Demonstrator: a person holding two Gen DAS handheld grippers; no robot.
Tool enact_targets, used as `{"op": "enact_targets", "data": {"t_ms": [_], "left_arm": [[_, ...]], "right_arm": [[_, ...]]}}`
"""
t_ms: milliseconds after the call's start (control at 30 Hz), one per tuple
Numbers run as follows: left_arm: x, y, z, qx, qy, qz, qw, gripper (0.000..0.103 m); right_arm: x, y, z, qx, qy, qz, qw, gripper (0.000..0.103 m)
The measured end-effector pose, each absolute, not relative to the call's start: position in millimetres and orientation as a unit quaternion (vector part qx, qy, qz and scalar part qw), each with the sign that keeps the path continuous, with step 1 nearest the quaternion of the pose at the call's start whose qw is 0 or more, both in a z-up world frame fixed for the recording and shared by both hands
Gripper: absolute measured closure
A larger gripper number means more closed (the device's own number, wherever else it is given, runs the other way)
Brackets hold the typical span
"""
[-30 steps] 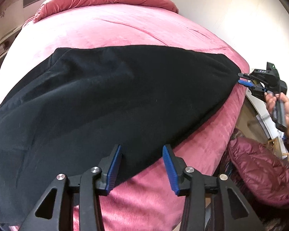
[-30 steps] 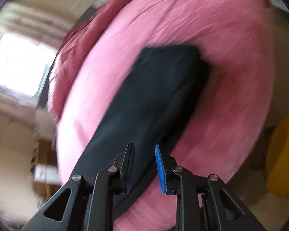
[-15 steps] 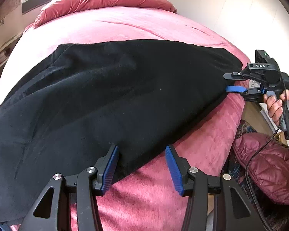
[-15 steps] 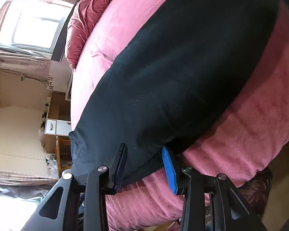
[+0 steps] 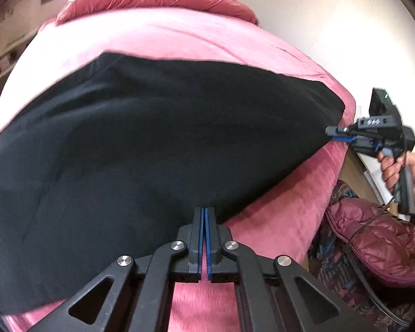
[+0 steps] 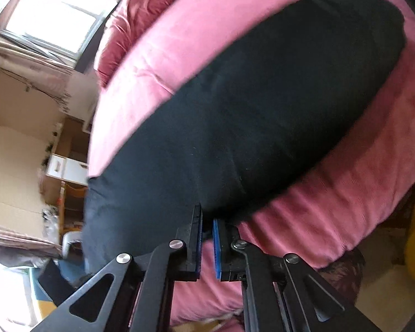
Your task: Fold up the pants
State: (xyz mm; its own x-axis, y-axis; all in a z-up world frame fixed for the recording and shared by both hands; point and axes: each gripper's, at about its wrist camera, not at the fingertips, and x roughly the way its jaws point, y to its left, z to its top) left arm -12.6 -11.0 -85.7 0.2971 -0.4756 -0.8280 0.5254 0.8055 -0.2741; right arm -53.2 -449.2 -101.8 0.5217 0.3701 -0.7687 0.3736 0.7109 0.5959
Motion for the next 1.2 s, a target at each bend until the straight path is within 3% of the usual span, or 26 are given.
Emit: {"op": "enact_targets", "data": {"t_ms": [67,167,300,633,800,1067,1200], "left_arm": [[-12.1,3.1,-82.8,0.000,0.511,-0.296,0.807,0.102],[-13.6,29.9,-70.7,-0.031,0.504,-0.262,0.822,0.091],[-7.4,81.5,-61.9,-0.101,0.517,-0.191,0.828,0.086],[-35.0,214.2,-70.9,-0.287,0.511,-0.001,0.810,0.078],[-38.9,245.9,-79.5,-0.358,0.494,0.030,0.792,0.073],[-46.1,259.2,-86.8,-0.397,0.491,0.067,0.773,0.073],[-58.8,265.1,-73.7,-0.401,0.466,0.090,0.784,0.073]], "right_arm": [[-52.1,-451.3,-113.5,0.388,0.495,-0.005,0.778,0.097],[-50.0,-453.2,-115.2,0.387,0.497,-0.002,0.777,0.096],[-49.2,-451.8,-102.3,0.366,0.505,0.011,0.782,0.080],[-15.9,-307.1,-46.2,0.065,0.516,0.200,0.830,0.079],[-5.3,-213.5,-59.9,-0.035,0.518,0.300,0.800,0.059],[-1.3,-136.2,-91.1,-0.112,0.525,0.340,0.773,0.059],[1.3,-133.2,-93.9,-0.118,0.519,0.335,0.777,0.086]]}}
